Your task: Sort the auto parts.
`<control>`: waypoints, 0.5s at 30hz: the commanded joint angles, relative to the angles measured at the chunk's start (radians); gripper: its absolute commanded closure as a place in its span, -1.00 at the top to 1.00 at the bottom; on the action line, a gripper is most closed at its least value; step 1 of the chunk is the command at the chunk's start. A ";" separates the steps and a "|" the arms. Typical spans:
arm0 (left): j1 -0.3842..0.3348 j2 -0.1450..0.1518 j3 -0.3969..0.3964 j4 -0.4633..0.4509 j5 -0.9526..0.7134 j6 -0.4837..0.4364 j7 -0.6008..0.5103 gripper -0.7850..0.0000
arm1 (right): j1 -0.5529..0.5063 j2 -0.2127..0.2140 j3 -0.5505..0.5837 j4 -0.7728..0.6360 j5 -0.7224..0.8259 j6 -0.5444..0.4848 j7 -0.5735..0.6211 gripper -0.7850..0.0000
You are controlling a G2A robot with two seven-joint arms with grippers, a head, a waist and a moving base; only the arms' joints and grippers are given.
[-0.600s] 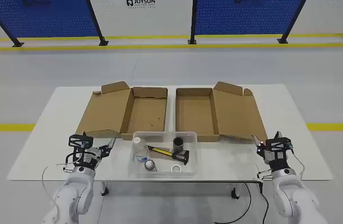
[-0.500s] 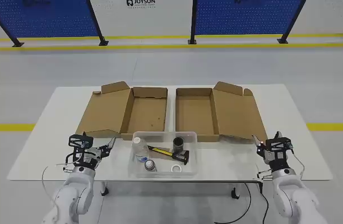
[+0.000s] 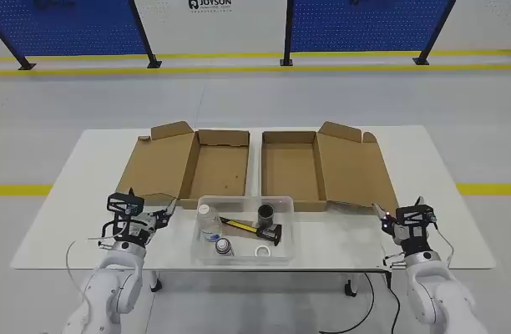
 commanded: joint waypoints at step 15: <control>-0.046 0.020 0.012 -0.098 -0.131 -0.439 -0.250 1.00 | 0.000 0.000 0.000 0.000 0.000 0.000 0.000 1.00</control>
